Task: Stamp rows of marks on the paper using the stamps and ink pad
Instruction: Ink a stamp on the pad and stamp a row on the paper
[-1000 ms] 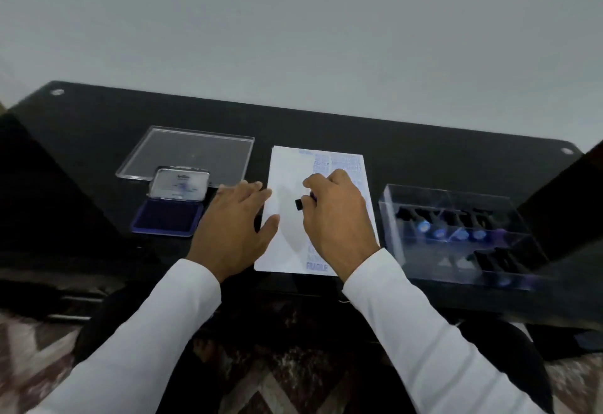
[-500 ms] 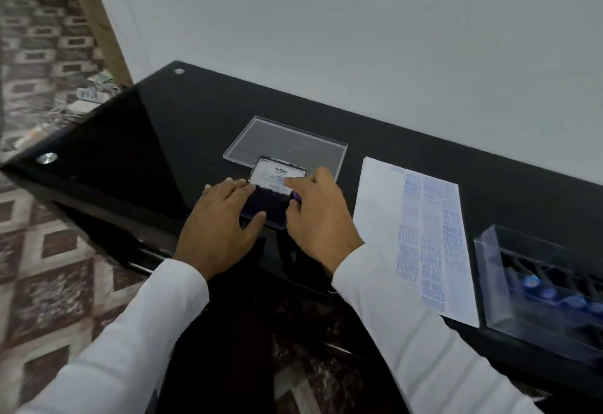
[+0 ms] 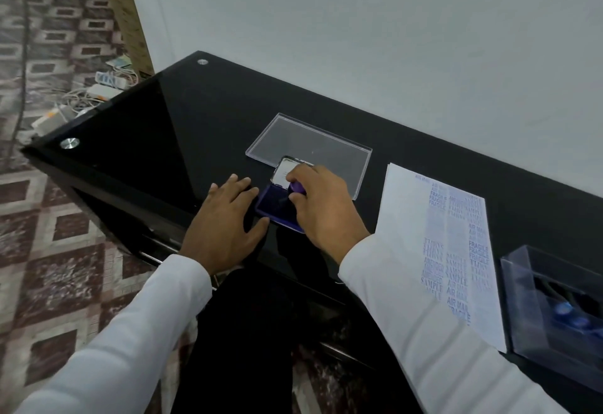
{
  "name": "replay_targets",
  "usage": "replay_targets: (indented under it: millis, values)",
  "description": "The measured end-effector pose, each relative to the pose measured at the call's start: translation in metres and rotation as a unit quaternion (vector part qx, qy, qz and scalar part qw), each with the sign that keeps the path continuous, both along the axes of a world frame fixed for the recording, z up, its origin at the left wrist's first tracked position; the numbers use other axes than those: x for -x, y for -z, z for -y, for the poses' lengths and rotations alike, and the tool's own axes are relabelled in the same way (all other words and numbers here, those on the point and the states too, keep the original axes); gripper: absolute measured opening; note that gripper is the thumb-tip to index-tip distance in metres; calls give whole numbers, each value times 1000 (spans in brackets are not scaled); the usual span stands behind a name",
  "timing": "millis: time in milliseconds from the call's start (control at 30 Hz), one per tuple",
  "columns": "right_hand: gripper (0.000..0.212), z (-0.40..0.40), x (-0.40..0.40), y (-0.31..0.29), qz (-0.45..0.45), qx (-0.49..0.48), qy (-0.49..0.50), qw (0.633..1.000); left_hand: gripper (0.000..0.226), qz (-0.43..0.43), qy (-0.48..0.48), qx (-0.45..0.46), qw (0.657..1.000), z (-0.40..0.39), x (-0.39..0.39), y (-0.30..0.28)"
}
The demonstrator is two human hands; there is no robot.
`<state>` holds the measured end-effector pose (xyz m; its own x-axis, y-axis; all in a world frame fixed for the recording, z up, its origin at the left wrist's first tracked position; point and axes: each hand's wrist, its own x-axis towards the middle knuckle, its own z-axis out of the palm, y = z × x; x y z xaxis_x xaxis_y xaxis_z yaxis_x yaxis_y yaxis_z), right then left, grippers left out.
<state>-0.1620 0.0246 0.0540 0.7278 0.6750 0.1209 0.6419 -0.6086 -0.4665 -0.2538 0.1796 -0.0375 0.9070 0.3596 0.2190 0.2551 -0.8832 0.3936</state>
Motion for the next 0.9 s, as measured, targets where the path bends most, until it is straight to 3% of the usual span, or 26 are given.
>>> replay_targets:
  millis: [733,900]
  values:
    - [30,-14,-10,3,43,82,-22,996,63,-2,-5,-38,999,-1,-3,13]
    - [26,-10,-8,2,56,63,-23,996,63,-3,-7,-44,999,-1,-3,15]
